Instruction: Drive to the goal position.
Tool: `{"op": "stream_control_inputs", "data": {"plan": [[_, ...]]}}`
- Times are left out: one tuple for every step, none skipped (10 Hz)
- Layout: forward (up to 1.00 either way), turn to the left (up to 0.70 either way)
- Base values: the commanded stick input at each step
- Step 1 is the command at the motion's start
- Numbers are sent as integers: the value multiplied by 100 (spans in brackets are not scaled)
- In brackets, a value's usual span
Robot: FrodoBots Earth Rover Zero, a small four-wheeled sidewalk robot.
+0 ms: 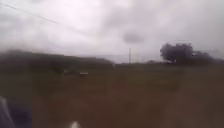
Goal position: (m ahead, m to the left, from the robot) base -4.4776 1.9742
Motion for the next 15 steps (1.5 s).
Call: {"op": "stream_control_inputs", "data": {"plan": [[0, 70], [0, 70], [0, 70], [0, 70], [0, 70], [0, 70], [0, 70], [0, 70], [0, 70], [0, 70], [0, 70], [0, 70], [0, 70], [0, 70], [0, 70]]}}
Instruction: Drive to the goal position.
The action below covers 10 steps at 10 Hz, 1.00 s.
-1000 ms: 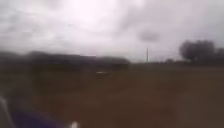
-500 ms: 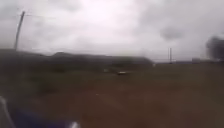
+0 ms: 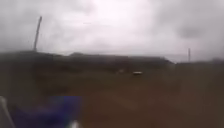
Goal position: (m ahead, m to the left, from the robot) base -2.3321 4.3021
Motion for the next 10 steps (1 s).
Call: {"op": "stream_control_inputs", "data": {"plan": [[0, 70], [0, 70], [0, 70], [0, 70], [0, 70], [0, 70], [0, 70], [0, 70], [0, 70], [0, 70]]}}
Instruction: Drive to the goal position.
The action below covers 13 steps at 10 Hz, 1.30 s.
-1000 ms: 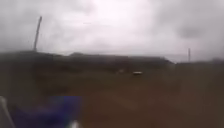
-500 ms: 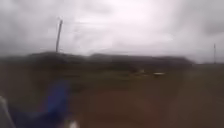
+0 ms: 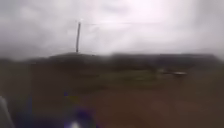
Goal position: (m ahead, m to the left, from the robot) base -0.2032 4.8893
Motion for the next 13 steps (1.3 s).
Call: {"op": "stream_control_inputs", "data": {"plan": [[0, 70], [0, 70], [0, 70], [0, 70], [0, 70], [0, 70], [0, 70], [0, 70], [0, 70], [0, 70], [0, 70], [0, 70], [0, 70]]}}
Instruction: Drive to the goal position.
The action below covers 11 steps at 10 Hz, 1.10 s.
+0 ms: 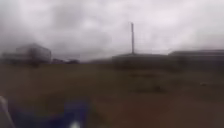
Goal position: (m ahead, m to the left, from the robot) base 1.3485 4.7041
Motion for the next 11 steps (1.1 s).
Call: {"op": "stream_control_inputs", "data": {"plan": [[0, 70], [0, 70], [0, 70], [0, 70], [0, 70], [0, 70], [0, 70], [0, 70], [0, 70], [0, 70], [0, 70]]}}
